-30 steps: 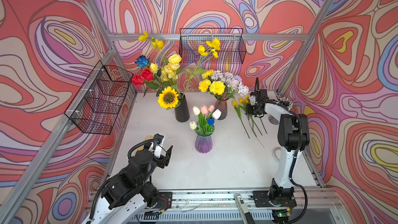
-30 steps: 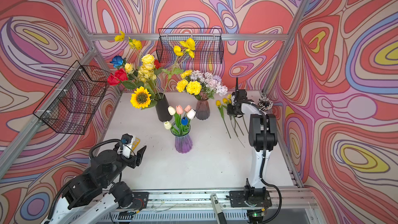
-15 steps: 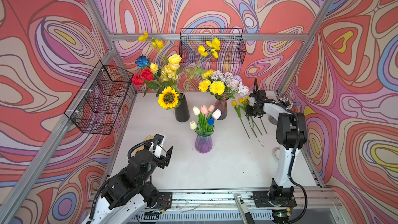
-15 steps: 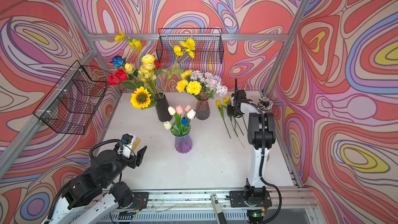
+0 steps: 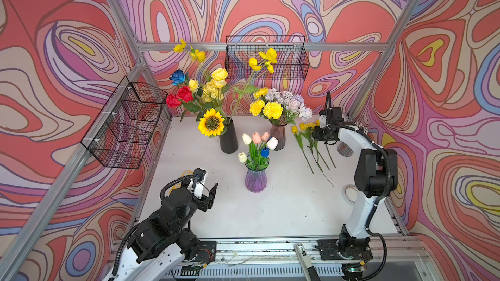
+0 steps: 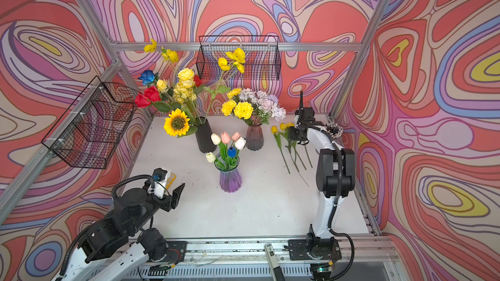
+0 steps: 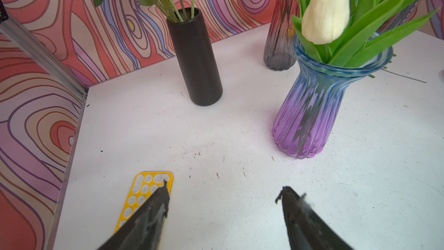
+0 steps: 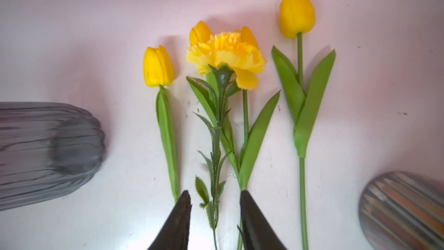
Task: Pick out yellow flowers from the vase
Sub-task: Place the flower at the center of the board, then pick up the flower from the vase.
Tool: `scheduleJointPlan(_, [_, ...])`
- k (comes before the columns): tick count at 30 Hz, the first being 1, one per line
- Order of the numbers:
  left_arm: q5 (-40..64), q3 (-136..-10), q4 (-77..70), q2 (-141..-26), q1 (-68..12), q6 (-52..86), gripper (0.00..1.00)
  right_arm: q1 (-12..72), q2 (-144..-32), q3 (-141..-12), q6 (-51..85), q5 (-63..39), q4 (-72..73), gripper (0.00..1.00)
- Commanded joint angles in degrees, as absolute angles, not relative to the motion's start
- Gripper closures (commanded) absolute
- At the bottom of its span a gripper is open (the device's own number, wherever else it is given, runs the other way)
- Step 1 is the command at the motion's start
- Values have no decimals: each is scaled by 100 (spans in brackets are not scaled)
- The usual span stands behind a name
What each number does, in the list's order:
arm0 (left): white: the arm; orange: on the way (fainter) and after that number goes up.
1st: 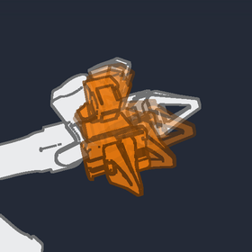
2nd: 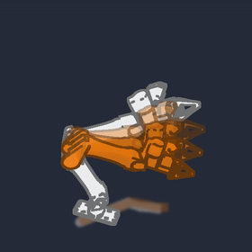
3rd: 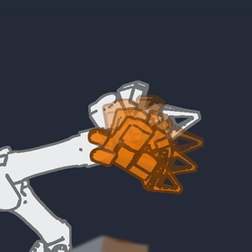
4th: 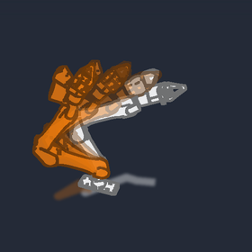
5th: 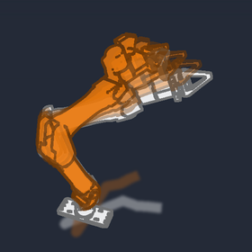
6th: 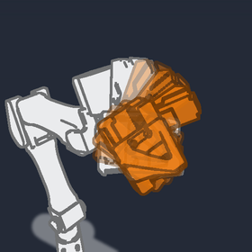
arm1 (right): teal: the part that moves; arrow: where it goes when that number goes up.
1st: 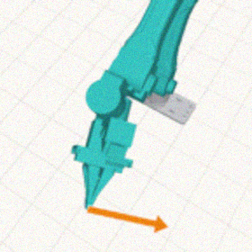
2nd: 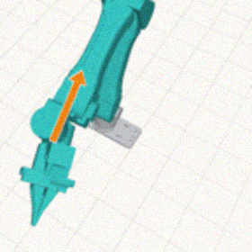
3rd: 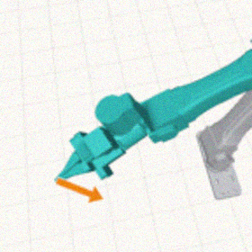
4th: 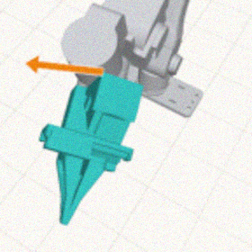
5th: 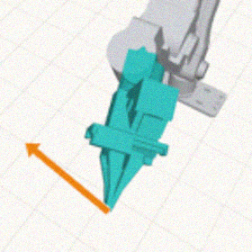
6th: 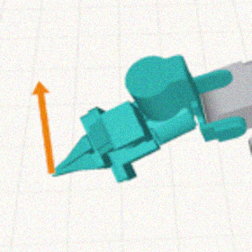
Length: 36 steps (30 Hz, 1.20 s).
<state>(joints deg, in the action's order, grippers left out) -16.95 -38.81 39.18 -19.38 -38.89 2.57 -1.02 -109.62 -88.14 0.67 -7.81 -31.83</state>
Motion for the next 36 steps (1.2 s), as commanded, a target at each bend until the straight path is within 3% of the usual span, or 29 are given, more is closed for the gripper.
scheduleJointPlan(1, [-1713,-3799,3815,-1977,-3859,209,23,-125,-10360,-8549,93,-721,-3072,60])
scheduleJointPlan(6, [-1711,-3796,3805,-2012,-3858,188,23,-124,-9421,-8009,112,-969,-2862,57])
scheduleJointPlan(9, [-1713,-3774,3787,-2047,-3850,166,22,-120,-8692,-7403,104,-1393,-2316,49])
scheduleJointPlan(16, [-1709,-3778,3778,-2082,-3850,163,22,-117,-7250,-6098,22,-3273,-598,47])
scheduleJointPlan(23, [-1690,-3793,3788,-2093,-3841,167,22,160,-7148,-5842,-33,-4183,242,51])
scheduleJointPlan(36, [-1830,-3937,3808,-2176,-3841,195,22,1490,-8022,-6196,-653,-3491,1081,52])
